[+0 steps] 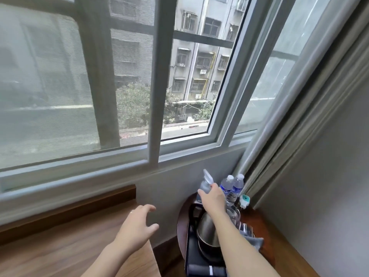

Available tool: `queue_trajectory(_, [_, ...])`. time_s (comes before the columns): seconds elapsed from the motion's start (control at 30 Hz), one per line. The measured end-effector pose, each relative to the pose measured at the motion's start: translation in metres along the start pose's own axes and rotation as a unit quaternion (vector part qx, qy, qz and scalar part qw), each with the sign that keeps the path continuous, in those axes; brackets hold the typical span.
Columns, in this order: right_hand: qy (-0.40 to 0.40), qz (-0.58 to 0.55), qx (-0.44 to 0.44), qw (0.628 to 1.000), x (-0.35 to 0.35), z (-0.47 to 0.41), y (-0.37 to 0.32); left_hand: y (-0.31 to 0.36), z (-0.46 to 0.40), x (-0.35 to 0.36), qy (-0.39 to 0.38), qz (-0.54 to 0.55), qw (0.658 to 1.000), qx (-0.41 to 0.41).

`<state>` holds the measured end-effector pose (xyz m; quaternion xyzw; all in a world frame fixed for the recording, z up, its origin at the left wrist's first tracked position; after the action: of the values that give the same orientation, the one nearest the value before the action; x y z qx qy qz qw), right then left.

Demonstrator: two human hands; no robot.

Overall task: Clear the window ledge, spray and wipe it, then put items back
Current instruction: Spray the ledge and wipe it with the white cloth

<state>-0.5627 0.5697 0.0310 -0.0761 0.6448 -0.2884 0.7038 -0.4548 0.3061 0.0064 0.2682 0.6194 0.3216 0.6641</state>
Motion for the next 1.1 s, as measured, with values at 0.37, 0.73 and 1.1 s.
queue_trajectory(0.37, [-0.033, 0.036, 0.005, 0.999, 0.021, -0.138, 0.026, 0.001, -0.044, 0.050, 0.044, 0.023, 0.997, -0.067])
queue_trajectory(0.73, [-0.044, 0.084, -0.014, 0.995, 0.057, -0.177, 0.034, -0.013, -0.048, 0.047, 0.077, 0.014, 0.991, -0.110])
queue_trajectory(1.1, [0.049, -0.019, -0.097, 0.994, 0.002, -0.145, -0.006, 0.016, -0.061, 0.039, 0.071, 0.022, 0.993, -0.087])
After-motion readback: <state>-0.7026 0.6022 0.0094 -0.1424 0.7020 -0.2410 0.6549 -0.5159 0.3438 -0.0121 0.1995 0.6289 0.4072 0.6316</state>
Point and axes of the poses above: each hand's wrist, its own z-axis away from the middle knuckle, its own x-axis out of the palm, y = z × x, the point moved 9 cm from there along -z, towards the middle knuckle, and after that the axes turned 8 degrees about z, right-handed, at the moved point
